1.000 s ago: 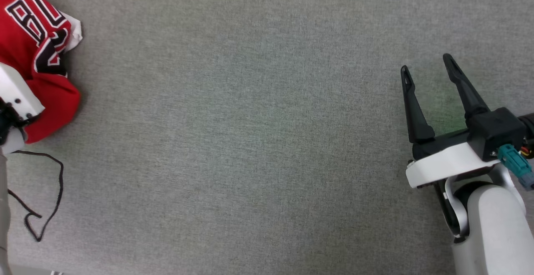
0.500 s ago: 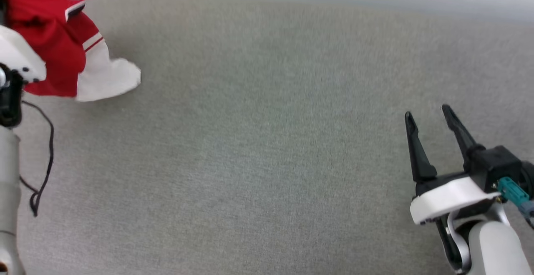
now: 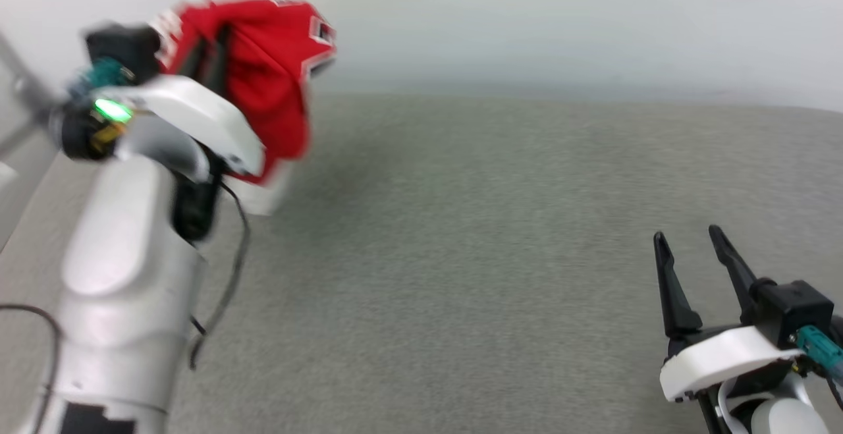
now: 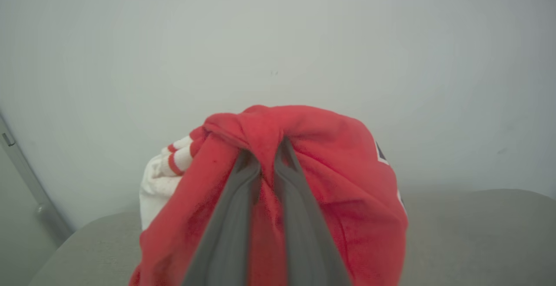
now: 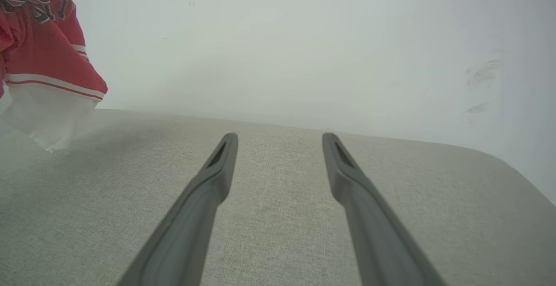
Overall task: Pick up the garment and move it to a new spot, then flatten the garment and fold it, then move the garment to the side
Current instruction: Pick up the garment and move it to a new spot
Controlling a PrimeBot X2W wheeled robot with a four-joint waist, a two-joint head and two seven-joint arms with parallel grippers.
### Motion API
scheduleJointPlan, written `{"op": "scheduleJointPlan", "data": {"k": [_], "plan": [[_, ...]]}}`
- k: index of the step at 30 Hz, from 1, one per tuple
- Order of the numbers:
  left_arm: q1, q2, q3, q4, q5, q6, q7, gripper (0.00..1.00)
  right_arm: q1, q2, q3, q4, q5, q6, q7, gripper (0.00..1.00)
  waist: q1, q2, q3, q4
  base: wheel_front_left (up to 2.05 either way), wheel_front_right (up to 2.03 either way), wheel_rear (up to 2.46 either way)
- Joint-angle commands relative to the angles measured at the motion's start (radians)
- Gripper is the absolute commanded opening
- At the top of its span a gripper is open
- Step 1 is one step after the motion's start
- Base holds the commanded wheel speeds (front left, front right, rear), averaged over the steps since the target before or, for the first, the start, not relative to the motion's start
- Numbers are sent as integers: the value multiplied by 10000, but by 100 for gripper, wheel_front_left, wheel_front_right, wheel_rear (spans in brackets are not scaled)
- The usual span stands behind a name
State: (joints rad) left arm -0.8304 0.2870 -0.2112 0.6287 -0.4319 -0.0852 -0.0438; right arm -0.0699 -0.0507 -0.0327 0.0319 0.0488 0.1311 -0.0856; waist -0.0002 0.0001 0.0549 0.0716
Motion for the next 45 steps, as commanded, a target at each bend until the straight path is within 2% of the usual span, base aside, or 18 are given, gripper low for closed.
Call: {"op": "scheduleJointPlan", "data": {"k": [1,7,10,14,19,20,21,22,25,29,37,45], "plan": [[331,-209,-107,-157,-94,-32,5,0,200,8,-17,-26,14,-7,36,100,2,-1,-493,-678,0,0,0],[1654,-1445,-1092,-792,-380,-246,171,0,561,10,-60,-137,105,-7,222,100,2,-1,-587,-1607,0,0,0],[2396,-1831,-1691,-997,-593,-338,301,0,616,11,-35,-179,179,-7,292,100,2,-1,-477,-1988,0,0,0],[3595,-2164,-2768,-1178,-806,-415,447,0,705,10,-53,-179,267,-7,266,100,2,-1,-282,-2296,0,0,0],[5184,-2255,-4067,-1203,-1029,-429,823,0,668,10,-112,-144,340,-7,175,100,2,-1,-30,-2305,0,0,0],[5378,-2279,-4241,-1187,-1044,-433,903,24,637,10,-103,-122,378,-7,151,100,2,-1,-9,-2259,0,0,0],[5538,-2285,-4345,-1189,-1113,-436,932,65,604,8,-100,-101,391,-7,129,100,2,-1,6,-2203,0,0,0],[5607,-2278,-4420,-1237,-1094,-437,886,100,578,10,-103,-73,397,-7,122,100,2,-1,11,-2133,0,0,0],[5556,-2200,-4525,-1618,-868,-434,370,100,526,8,-214,-38,409,-7,52,100,2,-1,26,-1787,0,0,0],[5316,-2033,-4242,-2353,-585,-190,-627,100,407,8,-248,3,319,-7,31,100,2,-1,-35,-1390,0,0,0],[5104,-1461,-2709,-3536,-594,883,-1910,100,398,7,-386,-39,207,-7,145,100,2,-1,-241,-809,0,0,0],[5972,-612,-1137,-4208,-684,1697,-2172,100,625,8,-350,-177,197,-7,281,100,2,-1,-351,-758,0,0,0]]}}
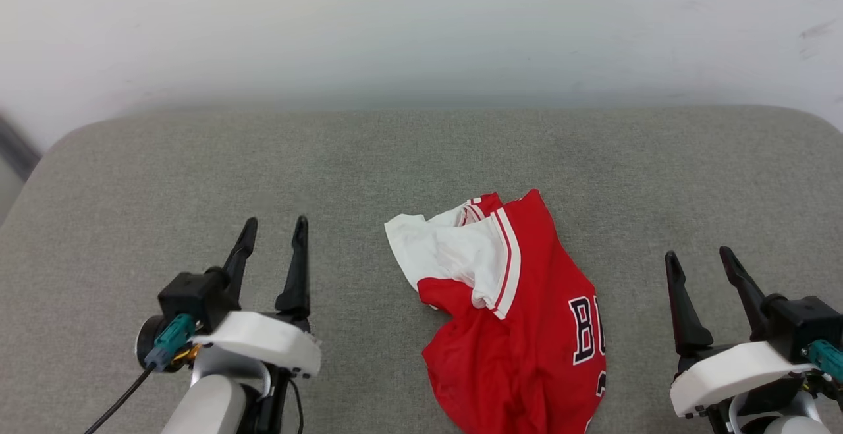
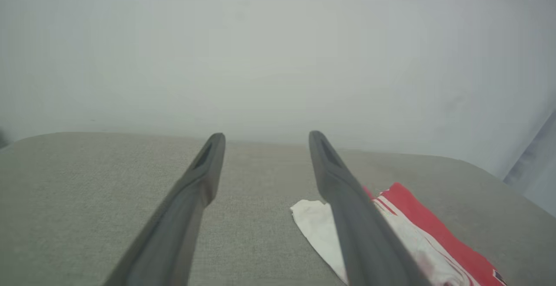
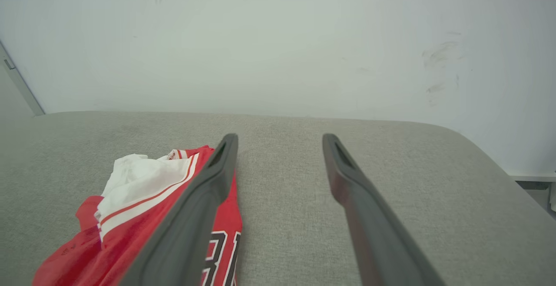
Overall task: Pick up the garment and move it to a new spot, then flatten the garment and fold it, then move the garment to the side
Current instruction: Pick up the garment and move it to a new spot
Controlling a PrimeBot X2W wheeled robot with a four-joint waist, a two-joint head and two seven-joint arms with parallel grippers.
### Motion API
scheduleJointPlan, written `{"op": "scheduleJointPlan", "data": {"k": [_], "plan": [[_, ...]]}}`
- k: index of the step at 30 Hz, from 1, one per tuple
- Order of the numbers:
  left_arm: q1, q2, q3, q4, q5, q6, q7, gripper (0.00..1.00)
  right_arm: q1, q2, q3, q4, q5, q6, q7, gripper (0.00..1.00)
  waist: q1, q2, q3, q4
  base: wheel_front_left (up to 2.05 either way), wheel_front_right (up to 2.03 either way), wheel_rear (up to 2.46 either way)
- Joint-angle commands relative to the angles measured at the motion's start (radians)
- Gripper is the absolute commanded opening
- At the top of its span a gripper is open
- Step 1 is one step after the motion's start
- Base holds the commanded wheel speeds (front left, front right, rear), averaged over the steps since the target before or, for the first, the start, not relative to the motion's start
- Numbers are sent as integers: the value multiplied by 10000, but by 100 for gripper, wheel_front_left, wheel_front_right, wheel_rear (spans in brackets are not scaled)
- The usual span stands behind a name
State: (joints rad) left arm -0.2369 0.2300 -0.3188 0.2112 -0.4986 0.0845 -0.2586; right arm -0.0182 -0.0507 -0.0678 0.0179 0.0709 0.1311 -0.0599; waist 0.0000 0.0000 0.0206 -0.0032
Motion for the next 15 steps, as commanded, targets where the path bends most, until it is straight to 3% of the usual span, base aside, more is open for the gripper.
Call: {"op": "scheduleJointPlan", "data": {"k": [1,15], "plan": [[225,45,62,-78,-13,73,-33,100,141,8,18,-35,-19,-7,56,100,0,0,-33,-35,0,0,0],[1419,384,180,-602,-8,316,111,100,542,8,158,-167,131,-7,289,100,0,0,-272,-211,0,0,0]]}}
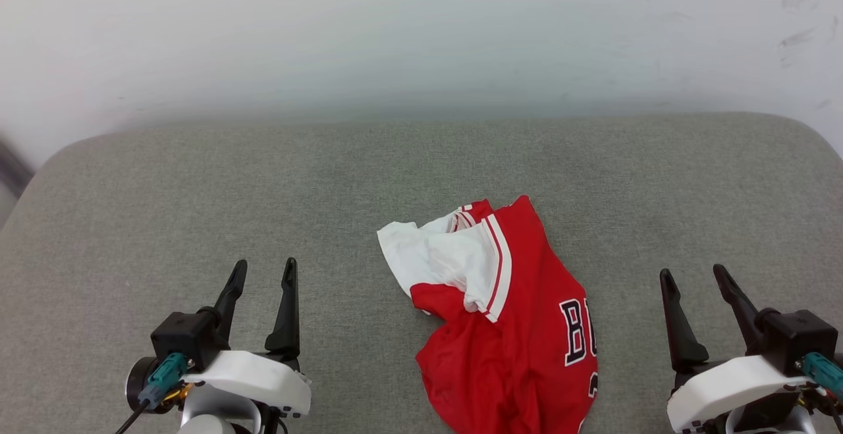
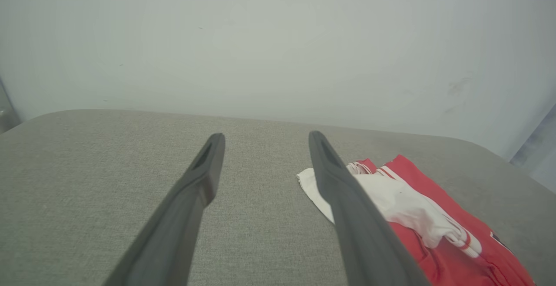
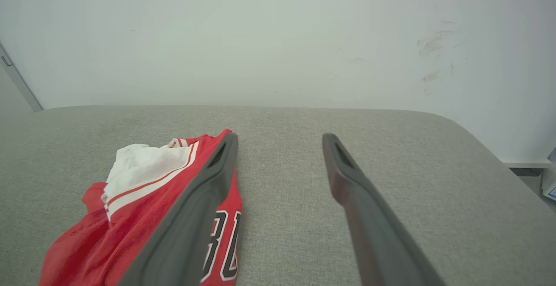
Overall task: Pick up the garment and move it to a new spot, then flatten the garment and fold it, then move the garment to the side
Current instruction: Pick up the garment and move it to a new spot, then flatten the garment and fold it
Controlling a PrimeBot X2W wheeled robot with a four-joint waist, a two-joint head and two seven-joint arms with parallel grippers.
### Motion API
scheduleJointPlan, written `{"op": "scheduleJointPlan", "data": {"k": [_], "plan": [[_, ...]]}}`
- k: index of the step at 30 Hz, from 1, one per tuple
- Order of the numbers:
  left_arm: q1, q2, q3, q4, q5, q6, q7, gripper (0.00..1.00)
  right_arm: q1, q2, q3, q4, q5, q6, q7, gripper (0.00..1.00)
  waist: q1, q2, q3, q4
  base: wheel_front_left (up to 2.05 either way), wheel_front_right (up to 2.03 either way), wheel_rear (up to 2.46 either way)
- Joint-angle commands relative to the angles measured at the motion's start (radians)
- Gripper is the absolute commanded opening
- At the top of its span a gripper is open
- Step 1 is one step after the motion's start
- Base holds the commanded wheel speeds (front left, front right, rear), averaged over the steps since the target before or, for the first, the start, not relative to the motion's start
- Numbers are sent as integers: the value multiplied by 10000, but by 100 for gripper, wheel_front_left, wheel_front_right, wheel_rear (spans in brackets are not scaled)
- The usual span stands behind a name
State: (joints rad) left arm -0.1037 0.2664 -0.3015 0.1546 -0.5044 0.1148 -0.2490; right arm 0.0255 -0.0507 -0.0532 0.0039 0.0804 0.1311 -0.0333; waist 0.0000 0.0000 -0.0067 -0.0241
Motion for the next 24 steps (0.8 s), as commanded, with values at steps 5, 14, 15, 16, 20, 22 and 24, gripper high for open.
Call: {"op": "scheduleJointPlan", "data": {"k": [5,14,15,16,20,22,24], "plan": [[68,72,-4,-104,50,78,62,100,104,8,10,12,23,-7,93,100,0,0,4,10,0,0,0],[-249,73,-91,-302,100,58,32,100,-1036,11,532,805,224,-7,2141,100,0,0,303,453,0,0,0],[-305,59,-131,-335,122,33,28,100,-1244,5,785,951,352,-7,2703,100,0,0,371,554,0,0,0],[-341,46,-148,-345,135,29,19,100,-1509,-77,1072,1038,382,-5,3155,100,0,0,425,633,0,0,0],[-620,-48,-276,-337,192,-67,0,100,-2394,-472,2135,1395,938,-7,5064,100,0,0,718,1113,0,0,0],[-736,-95,-310,-297,234,-110,-31,100,-2765,-653,2761,1553,1295,-7,5834,100,0,0,841,1345,0,0,0],[-883,-154,-350,-265,269,-155,-49,100,-3128,-877,3318,1676,1634,-8,6430,100,0,0,982,1598,0,0,0]]}}
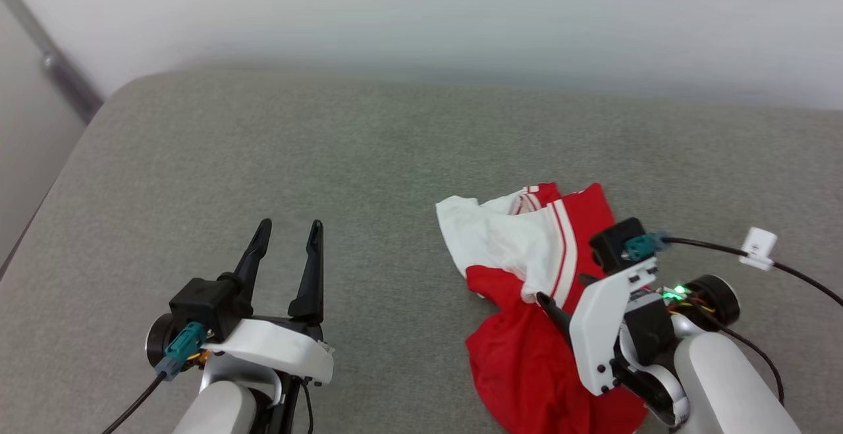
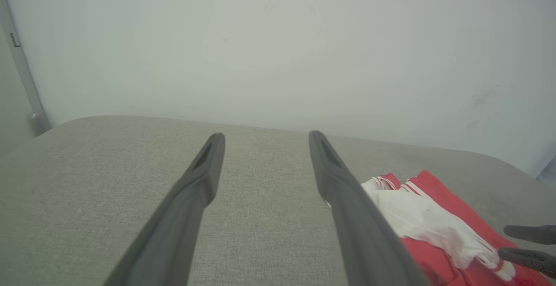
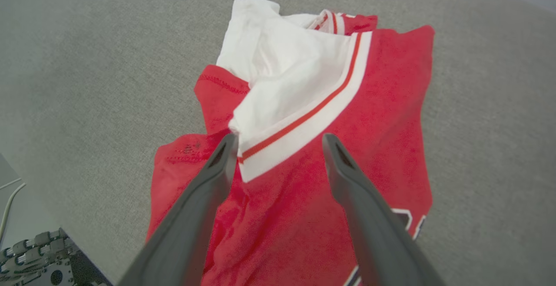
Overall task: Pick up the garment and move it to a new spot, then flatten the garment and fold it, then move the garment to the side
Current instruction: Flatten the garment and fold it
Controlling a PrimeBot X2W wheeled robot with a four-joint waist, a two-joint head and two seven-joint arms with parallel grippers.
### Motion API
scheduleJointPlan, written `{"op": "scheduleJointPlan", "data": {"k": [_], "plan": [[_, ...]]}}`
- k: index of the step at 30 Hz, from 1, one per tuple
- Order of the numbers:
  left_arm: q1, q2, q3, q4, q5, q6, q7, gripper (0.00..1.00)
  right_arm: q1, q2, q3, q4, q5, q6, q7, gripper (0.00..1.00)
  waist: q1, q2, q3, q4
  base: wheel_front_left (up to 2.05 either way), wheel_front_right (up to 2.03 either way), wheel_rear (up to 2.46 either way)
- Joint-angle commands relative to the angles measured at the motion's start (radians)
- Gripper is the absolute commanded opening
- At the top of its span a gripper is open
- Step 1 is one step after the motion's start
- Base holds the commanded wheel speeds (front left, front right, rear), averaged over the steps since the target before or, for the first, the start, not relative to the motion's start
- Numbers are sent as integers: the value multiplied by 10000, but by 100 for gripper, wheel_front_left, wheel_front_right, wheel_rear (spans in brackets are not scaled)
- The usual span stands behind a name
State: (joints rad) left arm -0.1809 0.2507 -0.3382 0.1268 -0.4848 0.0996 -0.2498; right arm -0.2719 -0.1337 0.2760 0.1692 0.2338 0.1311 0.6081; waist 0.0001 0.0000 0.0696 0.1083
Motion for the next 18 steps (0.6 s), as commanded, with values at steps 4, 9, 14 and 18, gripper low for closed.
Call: {"op": "scheduleJointPlan", "data": {"k": [4,9,14,18], "plan": [[-286,-129,0,133,92,-108,-86,100,-679,-419,877,513,438,-7,798,100,-1,0,421,624,0,0,0],[-305,-259,-10,261,155,-170,-122,100,-1112,-735,1107,1222,388,-7,1220,45,-1,0,547,815,0,0,0],[-185,-284,71,400,188,-182,-148,100,-1282,-841,898,1165,403,-8,1112,0,-1,0,487,664,0,0,0],[-96,-264,152,452,219,-225,-161,100,-1163,-867,356,710,318,-8,847,0,-1,0,354,351,0,0,0]]}}
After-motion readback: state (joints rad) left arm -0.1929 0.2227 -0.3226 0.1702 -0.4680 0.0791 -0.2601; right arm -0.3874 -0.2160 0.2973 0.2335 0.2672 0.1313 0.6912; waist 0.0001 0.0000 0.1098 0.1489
